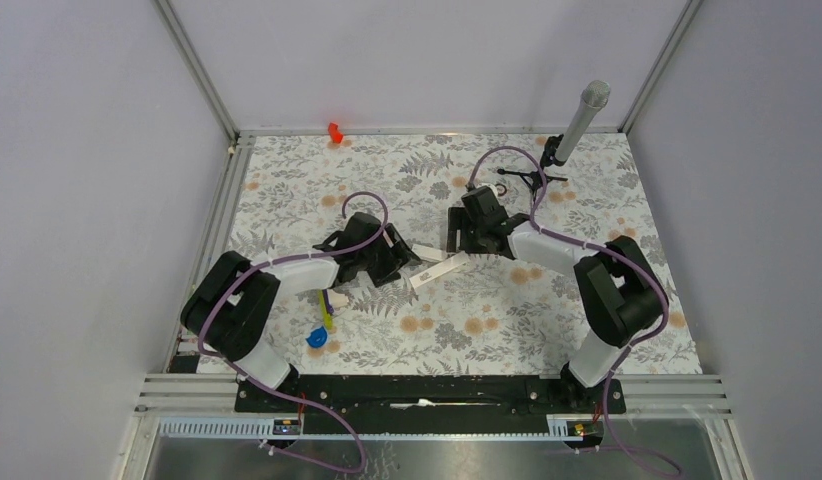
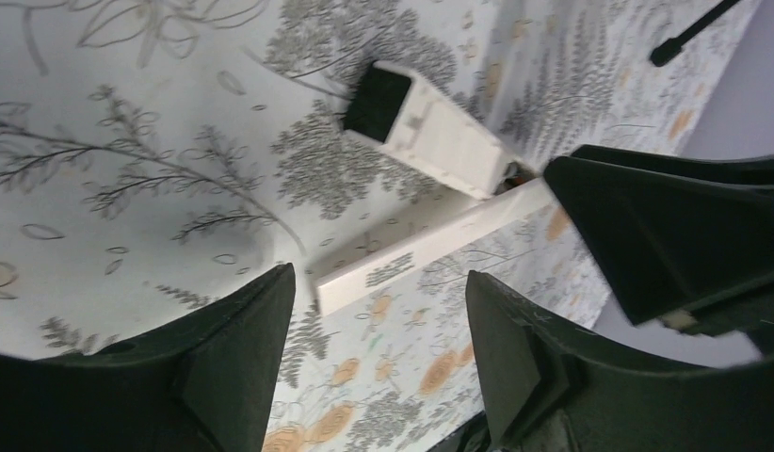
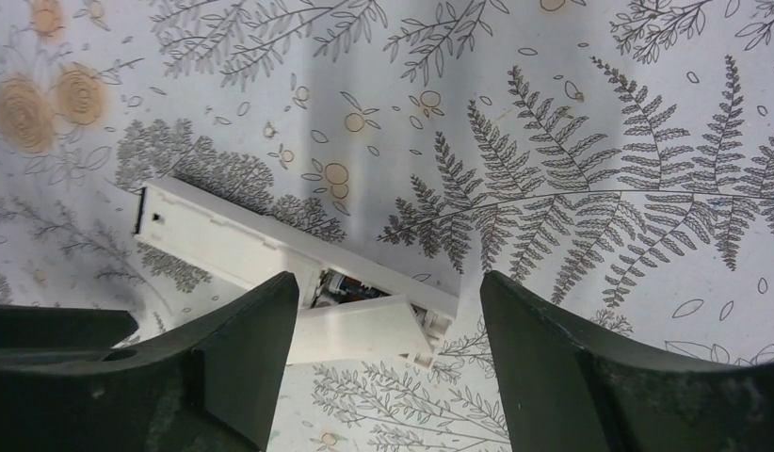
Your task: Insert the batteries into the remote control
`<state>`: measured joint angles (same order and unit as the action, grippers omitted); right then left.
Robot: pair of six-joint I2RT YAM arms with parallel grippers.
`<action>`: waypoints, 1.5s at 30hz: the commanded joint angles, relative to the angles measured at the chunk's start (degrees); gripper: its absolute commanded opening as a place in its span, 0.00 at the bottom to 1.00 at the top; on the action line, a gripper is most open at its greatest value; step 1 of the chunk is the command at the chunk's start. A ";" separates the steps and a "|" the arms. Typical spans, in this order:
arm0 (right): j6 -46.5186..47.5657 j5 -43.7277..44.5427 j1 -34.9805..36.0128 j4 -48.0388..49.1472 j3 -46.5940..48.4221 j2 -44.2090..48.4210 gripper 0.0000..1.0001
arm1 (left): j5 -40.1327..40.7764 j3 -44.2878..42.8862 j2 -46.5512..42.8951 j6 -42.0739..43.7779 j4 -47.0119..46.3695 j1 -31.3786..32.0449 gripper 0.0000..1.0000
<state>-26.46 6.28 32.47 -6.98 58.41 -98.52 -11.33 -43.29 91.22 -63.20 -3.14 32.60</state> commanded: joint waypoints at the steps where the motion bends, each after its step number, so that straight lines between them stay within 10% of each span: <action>1: 1.65 -2.47 -0.40 -1.57 0.37 4.59 0.80 | 2.67 1.85 -3.18 2.20 0.13 -0.21 0.70; 12: 1.07 -6.06 -0.92 -4.14 0.37 5.09 0.82 | 1.15 5.27 -2.85 -1.83 -1.86 -0.08 0.66; 23: 3.81 -3.55 -1.00 -7.14 1.92 1.88 0.59 | 0.90 4.84 -1.98 -2.28 -1.98 -0.12 0.61; 45: 0.73 -2.47 -2.50 -6.71 1.42 -0.76 0.44 | 0.23 5.40 -2.53 -2.61 -2.78 -0.08 0.61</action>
<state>-25.30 3.16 30.30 -13.23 58.57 -98.06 -10.72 -38.74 89.56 -65.21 -3.07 32.62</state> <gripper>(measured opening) 0.445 0.610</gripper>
